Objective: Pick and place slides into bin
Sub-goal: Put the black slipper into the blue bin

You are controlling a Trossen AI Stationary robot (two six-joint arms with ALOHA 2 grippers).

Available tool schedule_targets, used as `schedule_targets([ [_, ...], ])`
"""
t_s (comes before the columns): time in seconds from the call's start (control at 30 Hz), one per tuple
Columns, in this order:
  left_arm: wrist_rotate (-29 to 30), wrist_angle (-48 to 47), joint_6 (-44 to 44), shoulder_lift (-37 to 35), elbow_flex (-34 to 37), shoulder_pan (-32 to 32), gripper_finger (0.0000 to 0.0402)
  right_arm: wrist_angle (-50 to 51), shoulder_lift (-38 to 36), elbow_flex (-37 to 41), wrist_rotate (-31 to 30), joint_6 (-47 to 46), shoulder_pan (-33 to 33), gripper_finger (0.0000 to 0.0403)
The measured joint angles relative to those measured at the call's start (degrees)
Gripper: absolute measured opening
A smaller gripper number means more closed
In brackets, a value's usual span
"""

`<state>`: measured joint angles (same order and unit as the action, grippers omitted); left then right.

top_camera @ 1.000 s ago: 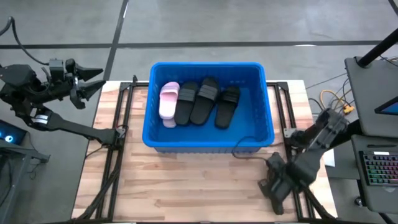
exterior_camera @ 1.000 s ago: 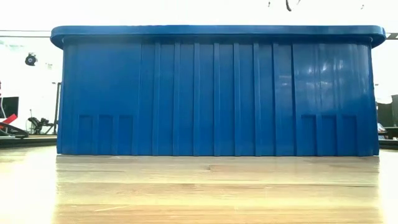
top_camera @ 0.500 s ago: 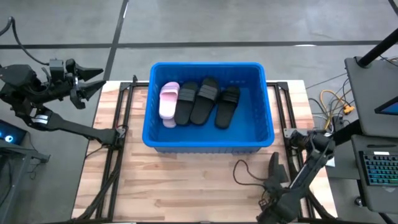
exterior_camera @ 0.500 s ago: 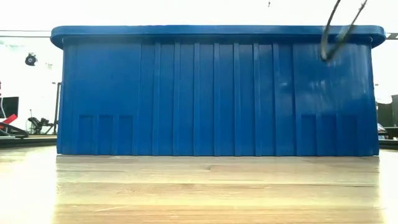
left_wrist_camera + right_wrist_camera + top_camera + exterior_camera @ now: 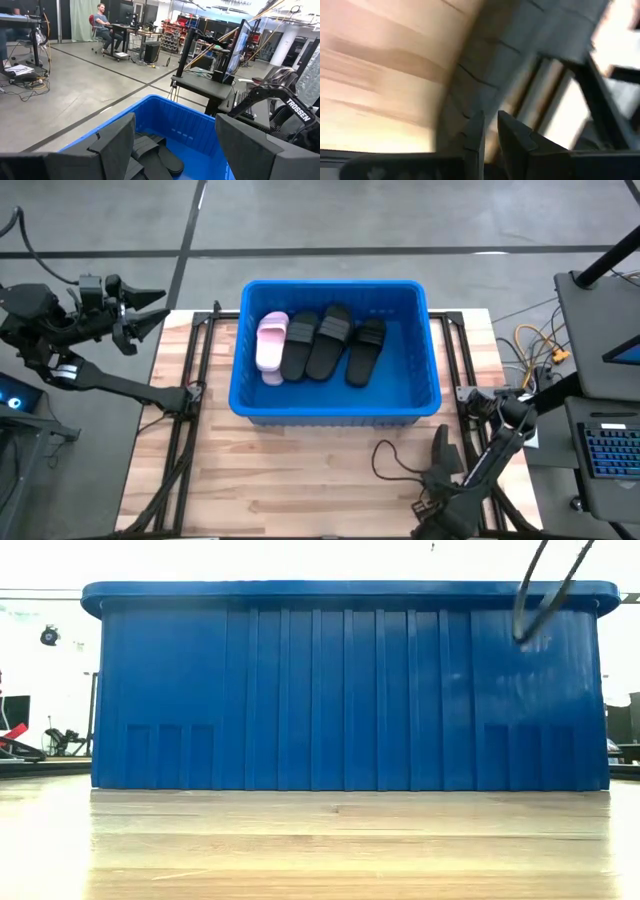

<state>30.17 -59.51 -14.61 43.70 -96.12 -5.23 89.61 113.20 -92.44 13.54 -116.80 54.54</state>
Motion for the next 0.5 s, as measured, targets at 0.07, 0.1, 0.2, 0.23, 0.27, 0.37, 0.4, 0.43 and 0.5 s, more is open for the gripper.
schedule_targets([
  [0.07,0.00,0.00,0.00,0.00,0.00,0.00,0.0260,-2.00,-0.42,0.00,-4.81,-0.66,-0.01,0.0043],
  [0.1,0.00,0.00,0.00,0.00,0.00,0.00,0.0260,-3.32,-0.58,0.01,-7.65,-1.12,-0.05,0.0043],
  [0.2,-0.01,0.00,0.01,0.00,0.00,0.00,0.0260,-6.29,-0.76,0.00,-12.86,-2.05,-0.53,0.0043],
  [0.23,0.00,0.00,0.02,0.00,0.00,0.00,0.0260,-6.47,-0.76,-0.06,-13.03,-2.21,-0.66,0.0042],
  [0.27,0.00,0.00,0.08,0.00,0.00,0.00,0.0260,-5.98,-0.76,-0.21,-12.55,-2.78,-0.75,0.0041],
  [0.37,0.00,0.00,0.44,0.00,0.00,0.00,0.0260,-1.17,-0.77,-1.40,-7.43,-4.79,-0.75,0.0032],
  [0.4,0.00,0.00,0.44,0.00,0.00,0.00,0.0260,0.64,-0.78,-1.98,-4.67,-5.16,-0.69,0.0028],
  [0.43,0.00,0.00,0.44,0.00,0.00,0.00,0.0260,0.77,-0.89,-2.28,-1.89,-5.27,-0.67,0.0023],
  [0.5,0.00,0.00,0.45,0.00,0.00,0.00,0.0260,0.02,-2.07,-2.12,0.85,-5.91,-0.40,0.0013],
])
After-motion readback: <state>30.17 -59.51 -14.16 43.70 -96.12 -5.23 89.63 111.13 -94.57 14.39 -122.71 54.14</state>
